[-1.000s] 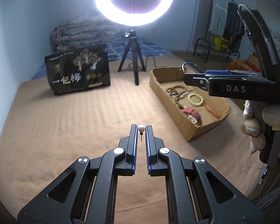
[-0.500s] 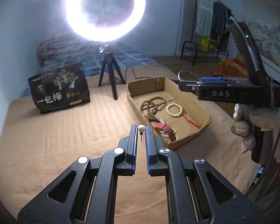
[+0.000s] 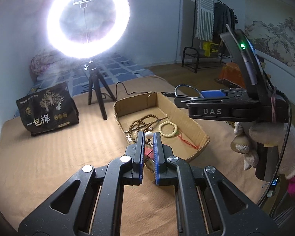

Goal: Organize jewelry
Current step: 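Lower and open the left tool in the box while the right tool releases the bangle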

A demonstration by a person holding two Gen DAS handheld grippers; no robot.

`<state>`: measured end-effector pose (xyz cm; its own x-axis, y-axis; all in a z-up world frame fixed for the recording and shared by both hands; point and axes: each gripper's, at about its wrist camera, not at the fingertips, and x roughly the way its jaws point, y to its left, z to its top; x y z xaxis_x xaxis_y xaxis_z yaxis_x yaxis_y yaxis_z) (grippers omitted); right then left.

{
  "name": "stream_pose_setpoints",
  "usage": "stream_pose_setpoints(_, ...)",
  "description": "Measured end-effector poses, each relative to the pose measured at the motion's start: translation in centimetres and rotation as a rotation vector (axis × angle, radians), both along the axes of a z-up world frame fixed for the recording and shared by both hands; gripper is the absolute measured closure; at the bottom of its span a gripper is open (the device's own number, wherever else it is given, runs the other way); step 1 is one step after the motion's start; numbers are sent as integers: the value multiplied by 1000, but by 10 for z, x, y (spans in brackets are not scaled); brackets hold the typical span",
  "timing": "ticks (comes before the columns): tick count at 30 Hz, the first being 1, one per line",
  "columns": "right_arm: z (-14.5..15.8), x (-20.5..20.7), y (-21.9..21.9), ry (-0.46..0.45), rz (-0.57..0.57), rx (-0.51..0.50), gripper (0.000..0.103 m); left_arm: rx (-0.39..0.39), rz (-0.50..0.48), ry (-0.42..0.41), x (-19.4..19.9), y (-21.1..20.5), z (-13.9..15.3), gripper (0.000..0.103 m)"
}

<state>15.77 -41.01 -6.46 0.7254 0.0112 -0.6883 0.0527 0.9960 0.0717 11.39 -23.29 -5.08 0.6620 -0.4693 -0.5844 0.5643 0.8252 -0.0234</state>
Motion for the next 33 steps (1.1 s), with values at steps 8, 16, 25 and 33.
stream_pose_setpoints(8, -6, 10, -13, 3, 0, 3, 30, 13, -8, 10, 7, -16, -8, 96)
stream_pose_setpoints(16, -16, 26, -16, 24, 9, 4, 30, -1, 15, 161, 35, -23, -32, 96)
stream_pose_setpoints(25, -32, 43, -23, 57, -4, 28, 30, 8, 37, 220, 49, -33, -48, 96)
stream_pose_setpoints(33, -41, 60, -19, 63, 6, 38, 30, 10, 51, 229, 58, -39, -54, 96)
